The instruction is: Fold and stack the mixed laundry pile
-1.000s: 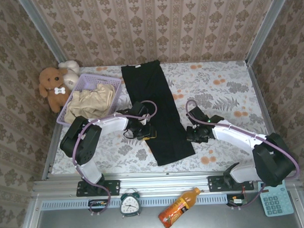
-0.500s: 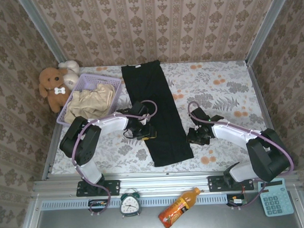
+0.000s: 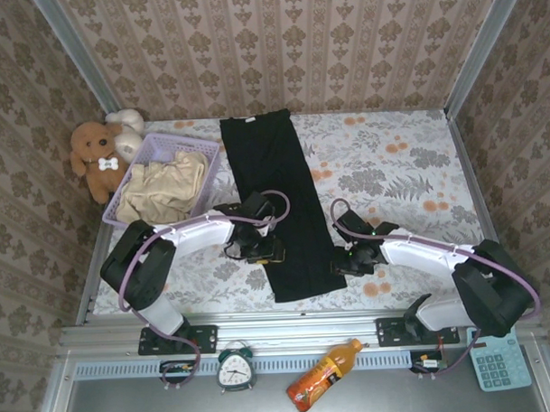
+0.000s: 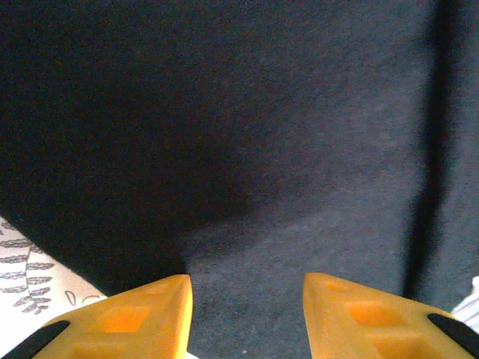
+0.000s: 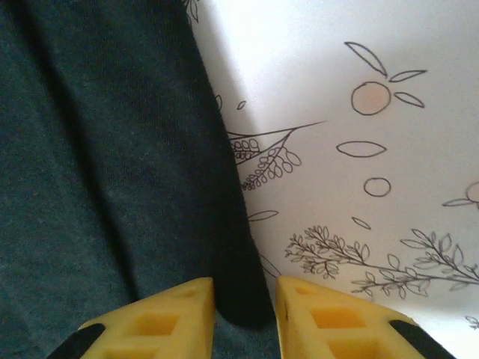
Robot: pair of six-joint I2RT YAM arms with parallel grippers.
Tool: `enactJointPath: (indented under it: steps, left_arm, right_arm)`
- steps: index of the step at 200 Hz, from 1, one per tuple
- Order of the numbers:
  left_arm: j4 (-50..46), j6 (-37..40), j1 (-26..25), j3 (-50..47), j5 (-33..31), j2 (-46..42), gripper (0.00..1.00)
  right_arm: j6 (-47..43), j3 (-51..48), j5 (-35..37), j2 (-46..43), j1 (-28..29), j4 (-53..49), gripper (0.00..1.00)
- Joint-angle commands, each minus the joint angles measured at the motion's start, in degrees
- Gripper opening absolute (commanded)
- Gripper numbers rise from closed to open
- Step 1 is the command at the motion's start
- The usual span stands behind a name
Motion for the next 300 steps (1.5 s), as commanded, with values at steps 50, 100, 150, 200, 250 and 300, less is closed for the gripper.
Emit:
enactJointPath:
  steps: [50, 100, 150, 200, 250, 300]
  left_arm:
    - [-1.70, 0.90, 1.50, -5.16, -4.25, 3.79, 0.43]
    - [-2.58, 2.28, 2.46, -4.76, -5.13, 3.52, 0.42]
    - [-3.77, 2.34, 2.27, -4.44, -5.65, 1.65, 0.42]
    - [-6.94, 2.45, 3.08, 2.16, -5.18, -3.59, 0.45]
    - [2.17, 5.91, 13.11, 17.05, -6.57, -2.01, 0.46]
    - [13.44, 6.81, 20.70, 31.81, -6.26, 14.14, 0.42]
  right_arm:
    - [0.96, 2.05, 4.76, -2.81, -0.41, -8.02, 0.00]
    - [1.31, -0.36, 3.31, -2.41, -2.48, -7.62, 0.06]
    - [-0.20, 2.06, 9.24, 2.09, -2.57, -12.32, 0.19]
    - [-3.24, 7.79, 6.39, -6.12, -2.65, -7.25, 0.50]
    - [-12.18, 17.73, 3.24, 5.55, -4.02, 11.99, 0.58]
    - [-19.05, 30.90, -2.84, 24.06, -7.70, 20.77, 0.60]
